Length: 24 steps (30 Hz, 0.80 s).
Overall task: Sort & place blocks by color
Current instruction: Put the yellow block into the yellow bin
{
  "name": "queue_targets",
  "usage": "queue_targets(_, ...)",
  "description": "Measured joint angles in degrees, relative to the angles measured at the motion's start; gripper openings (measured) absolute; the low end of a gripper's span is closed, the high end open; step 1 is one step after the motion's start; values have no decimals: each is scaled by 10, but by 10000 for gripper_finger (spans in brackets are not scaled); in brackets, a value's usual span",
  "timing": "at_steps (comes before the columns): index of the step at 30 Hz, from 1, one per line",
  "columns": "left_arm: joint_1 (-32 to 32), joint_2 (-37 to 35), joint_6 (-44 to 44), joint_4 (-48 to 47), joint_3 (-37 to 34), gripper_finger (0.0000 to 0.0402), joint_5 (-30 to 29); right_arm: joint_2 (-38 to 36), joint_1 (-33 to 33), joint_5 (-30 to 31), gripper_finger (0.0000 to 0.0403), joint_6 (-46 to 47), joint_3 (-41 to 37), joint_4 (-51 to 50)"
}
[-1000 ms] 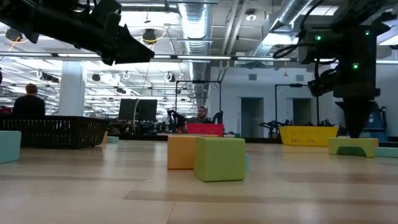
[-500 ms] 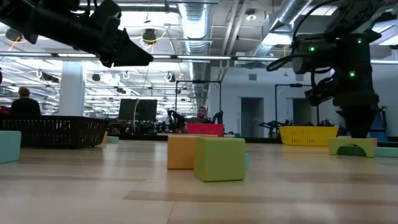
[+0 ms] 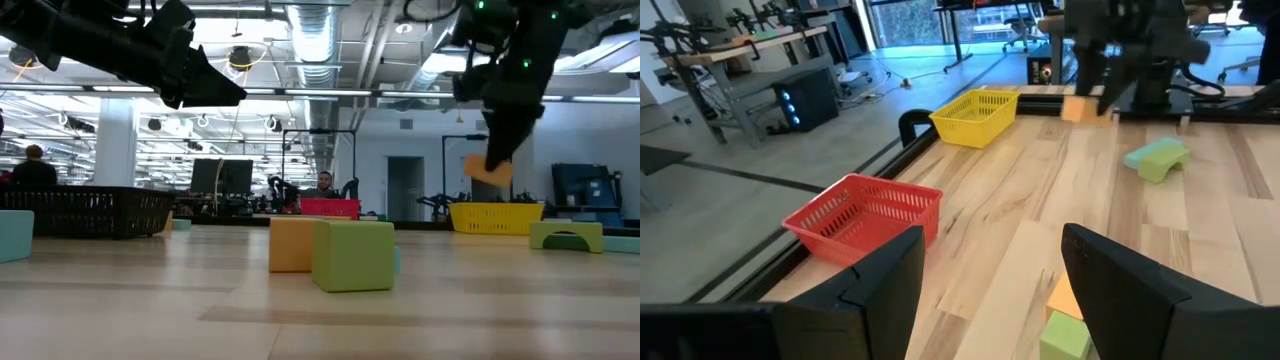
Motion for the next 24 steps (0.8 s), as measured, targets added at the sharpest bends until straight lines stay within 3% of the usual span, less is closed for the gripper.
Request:
queue_targets(6,6,0,22,8,0,227,-19,-37,-41,15,113,-42,0,65)
queue_targets(13,59,0,22,10,0,227,-15,-47,-131,24,118,-74,0,143)
queue_targets(24,125,0,21,10,0,227,65,39,-325,41,118,-179,47,134)
